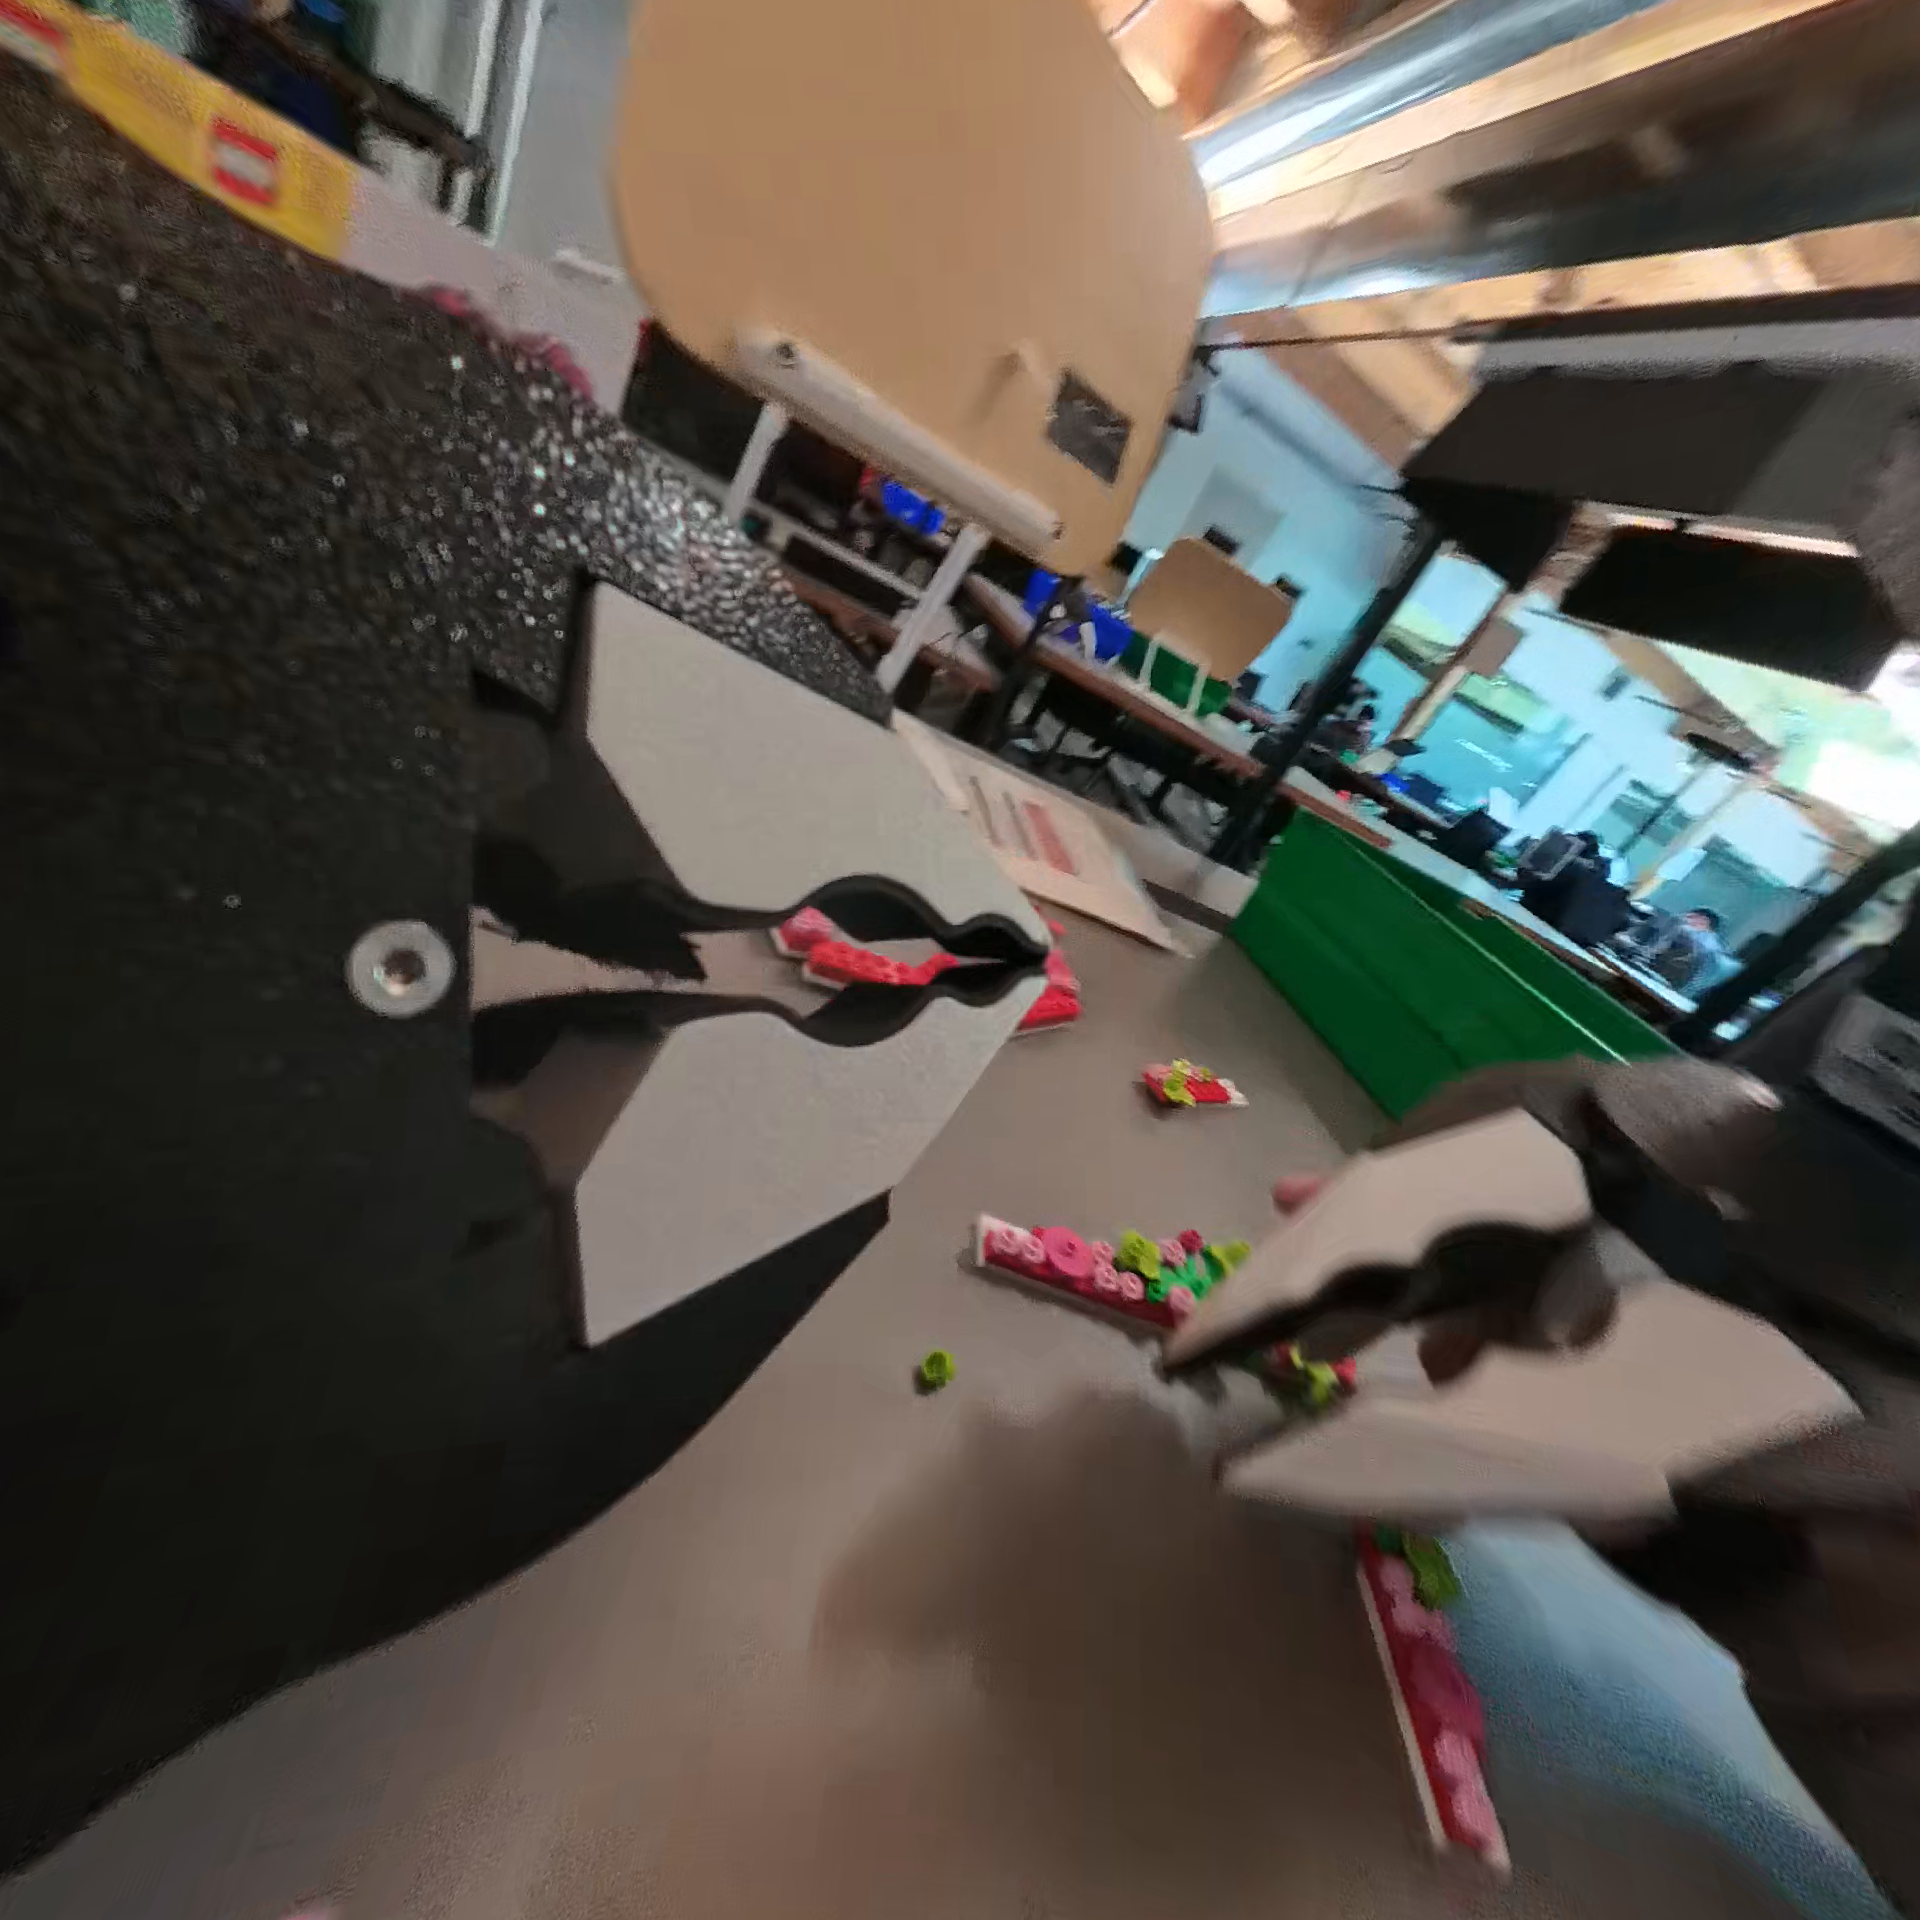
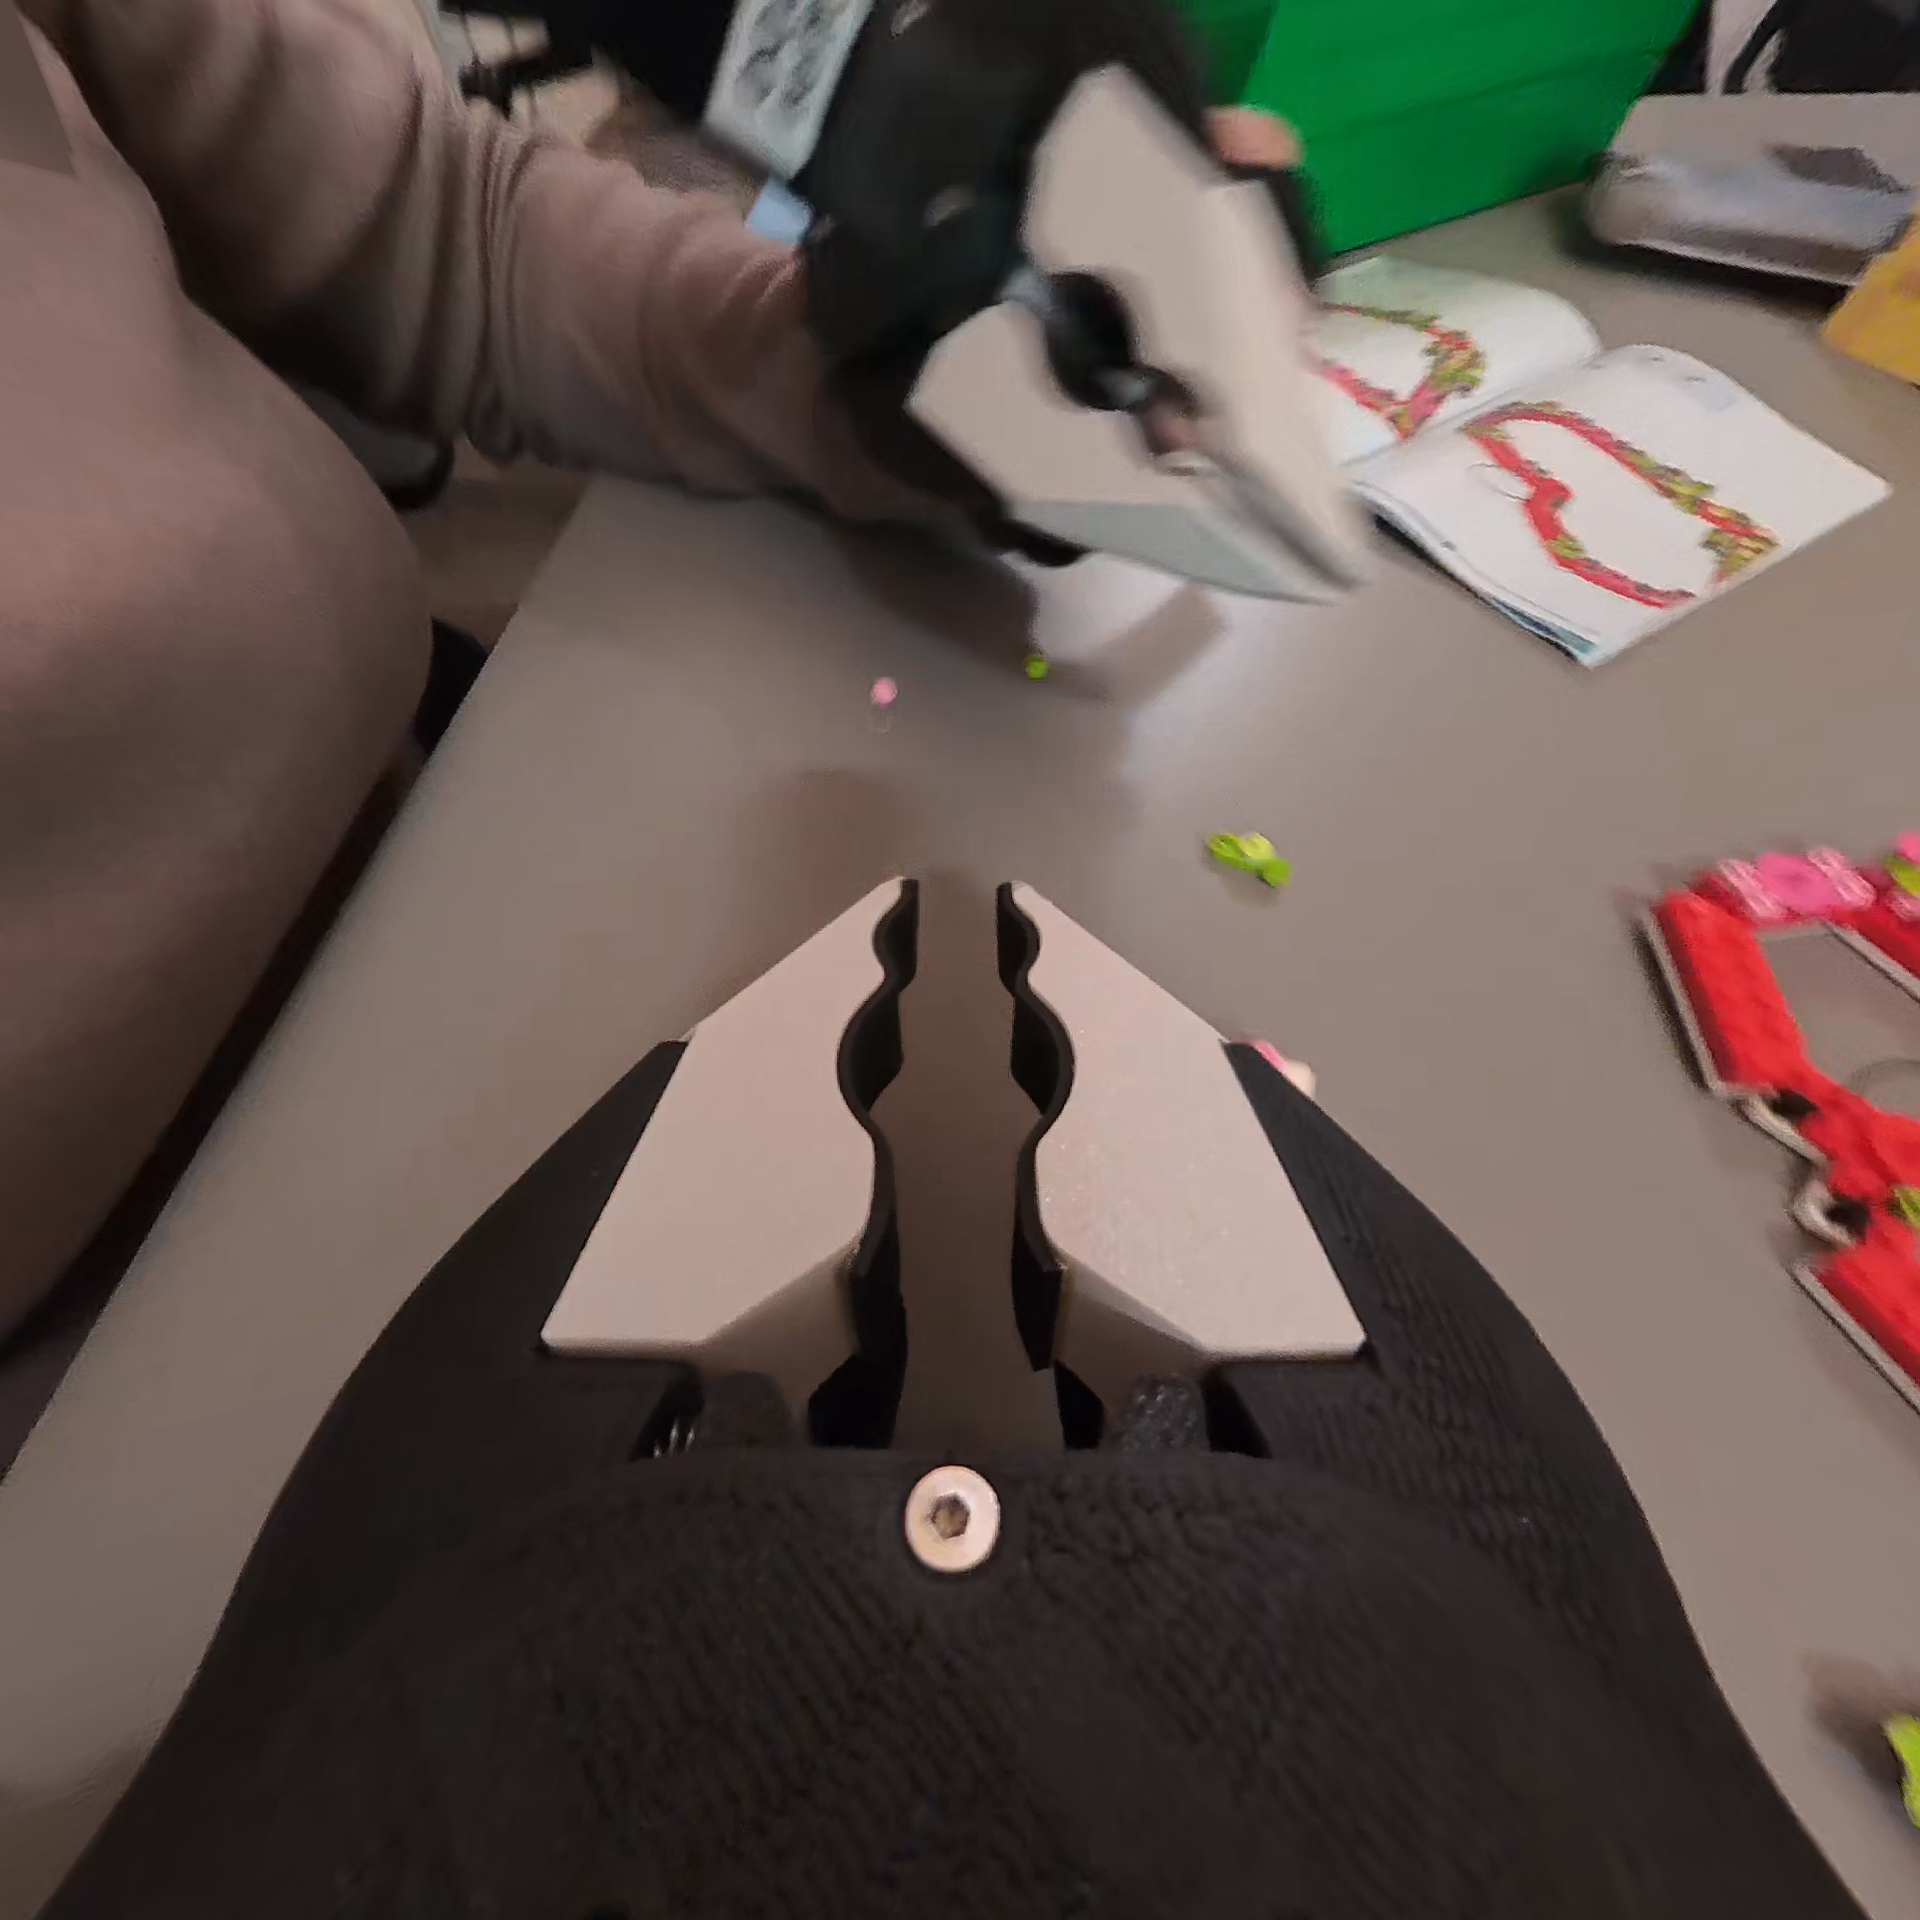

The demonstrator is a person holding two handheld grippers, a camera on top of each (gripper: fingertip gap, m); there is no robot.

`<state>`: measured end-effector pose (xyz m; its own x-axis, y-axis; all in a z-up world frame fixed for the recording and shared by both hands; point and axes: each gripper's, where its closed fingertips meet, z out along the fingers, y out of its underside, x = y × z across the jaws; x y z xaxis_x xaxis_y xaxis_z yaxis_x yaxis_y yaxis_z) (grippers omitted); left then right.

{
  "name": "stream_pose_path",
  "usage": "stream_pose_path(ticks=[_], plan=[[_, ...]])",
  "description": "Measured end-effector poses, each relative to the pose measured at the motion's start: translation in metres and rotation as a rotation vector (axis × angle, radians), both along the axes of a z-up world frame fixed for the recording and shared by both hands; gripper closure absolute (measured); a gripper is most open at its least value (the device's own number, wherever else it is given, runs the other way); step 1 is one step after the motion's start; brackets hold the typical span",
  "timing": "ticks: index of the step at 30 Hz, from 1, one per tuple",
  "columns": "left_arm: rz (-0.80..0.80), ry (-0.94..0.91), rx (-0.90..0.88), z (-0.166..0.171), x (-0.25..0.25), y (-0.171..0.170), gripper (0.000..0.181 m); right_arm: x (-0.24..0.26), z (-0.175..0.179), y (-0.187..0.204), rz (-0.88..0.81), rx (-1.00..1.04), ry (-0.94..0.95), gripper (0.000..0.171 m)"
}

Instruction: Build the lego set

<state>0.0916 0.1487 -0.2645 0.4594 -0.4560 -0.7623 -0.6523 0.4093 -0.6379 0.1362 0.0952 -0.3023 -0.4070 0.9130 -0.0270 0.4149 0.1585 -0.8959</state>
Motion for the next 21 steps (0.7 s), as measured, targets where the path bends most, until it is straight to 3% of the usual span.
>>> stream_pose_path(ticks=[7, 13, 21], plan=[[0.203, -0.225, -0.038, 0.023, -0.056, 0.021, 0.181, -0.049, -0.015, -0.053, -0.002, 0.118, -0.048, 0.155], [0.304, -0.398, 0.143, 0.037, -0.097, 0.025, 0.181, -0.097, -0.028, -0.093, 0.016, 0.183, -0.038, 0.154], [0.297, -0.461, 0.119, 0.033, -0.109, 0.027, 0.181, -0.127, -0.045, -0.127, 0.071, 0.195, -0.102, 0.155]])
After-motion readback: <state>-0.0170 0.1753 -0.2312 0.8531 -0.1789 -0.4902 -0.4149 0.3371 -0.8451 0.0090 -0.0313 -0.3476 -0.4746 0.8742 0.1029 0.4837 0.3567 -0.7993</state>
